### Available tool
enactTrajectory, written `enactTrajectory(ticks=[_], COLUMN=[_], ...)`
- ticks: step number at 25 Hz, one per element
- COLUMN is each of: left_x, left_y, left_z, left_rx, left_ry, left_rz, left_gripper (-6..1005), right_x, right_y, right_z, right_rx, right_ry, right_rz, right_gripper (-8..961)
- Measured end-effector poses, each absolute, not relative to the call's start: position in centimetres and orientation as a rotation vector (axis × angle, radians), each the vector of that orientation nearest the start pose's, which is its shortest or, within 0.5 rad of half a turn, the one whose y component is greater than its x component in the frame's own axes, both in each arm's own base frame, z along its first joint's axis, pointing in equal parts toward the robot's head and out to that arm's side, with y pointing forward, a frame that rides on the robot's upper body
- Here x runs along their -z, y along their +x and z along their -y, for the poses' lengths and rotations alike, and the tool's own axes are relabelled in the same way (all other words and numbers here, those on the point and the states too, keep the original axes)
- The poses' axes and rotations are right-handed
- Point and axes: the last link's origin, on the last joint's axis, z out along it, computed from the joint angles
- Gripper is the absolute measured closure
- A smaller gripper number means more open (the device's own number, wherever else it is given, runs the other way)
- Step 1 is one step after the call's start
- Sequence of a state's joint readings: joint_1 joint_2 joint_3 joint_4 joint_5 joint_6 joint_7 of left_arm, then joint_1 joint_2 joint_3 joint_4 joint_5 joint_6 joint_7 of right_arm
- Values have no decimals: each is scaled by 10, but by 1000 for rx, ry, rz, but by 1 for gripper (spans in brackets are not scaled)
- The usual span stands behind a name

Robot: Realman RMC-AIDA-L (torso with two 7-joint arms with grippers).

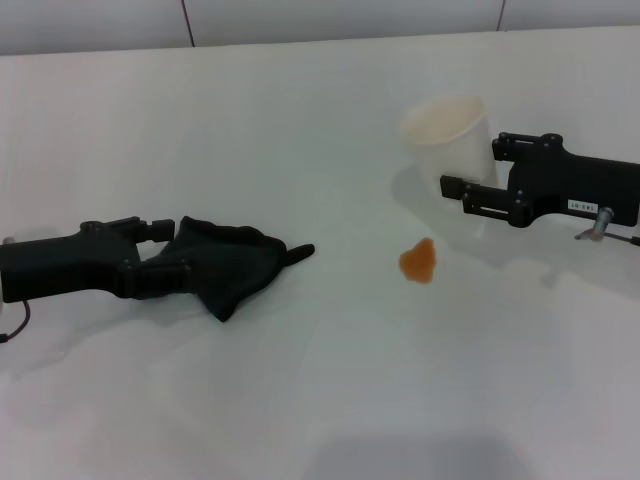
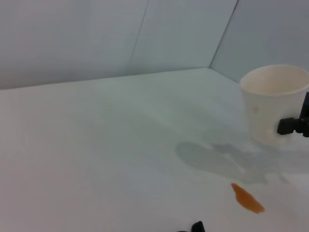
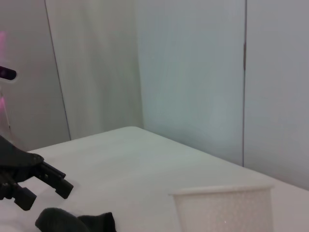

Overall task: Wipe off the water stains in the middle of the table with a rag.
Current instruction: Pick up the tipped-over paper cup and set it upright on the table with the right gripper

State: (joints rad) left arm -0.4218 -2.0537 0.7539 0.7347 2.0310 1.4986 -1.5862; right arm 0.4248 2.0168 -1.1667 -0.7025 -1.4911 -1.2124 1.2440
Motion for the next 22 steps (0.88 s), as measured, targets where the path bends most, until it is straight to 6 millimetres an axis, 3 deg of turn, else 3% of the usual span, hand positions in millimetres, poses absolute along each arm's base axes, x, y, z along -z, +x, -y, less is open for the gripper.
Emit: enactTrajectory(ticks=[22], left_x=[-14], left_y=[-302], left_z=[-312], left_rx=[537], left_ry=[-2636], left_rz=[935], left_gripper=[125], right_x=[21], right_y=[300], right_z=[-336], right_rx=[-560], right_ry=[-2496], right_rz=[-635], right_gripper=[350])
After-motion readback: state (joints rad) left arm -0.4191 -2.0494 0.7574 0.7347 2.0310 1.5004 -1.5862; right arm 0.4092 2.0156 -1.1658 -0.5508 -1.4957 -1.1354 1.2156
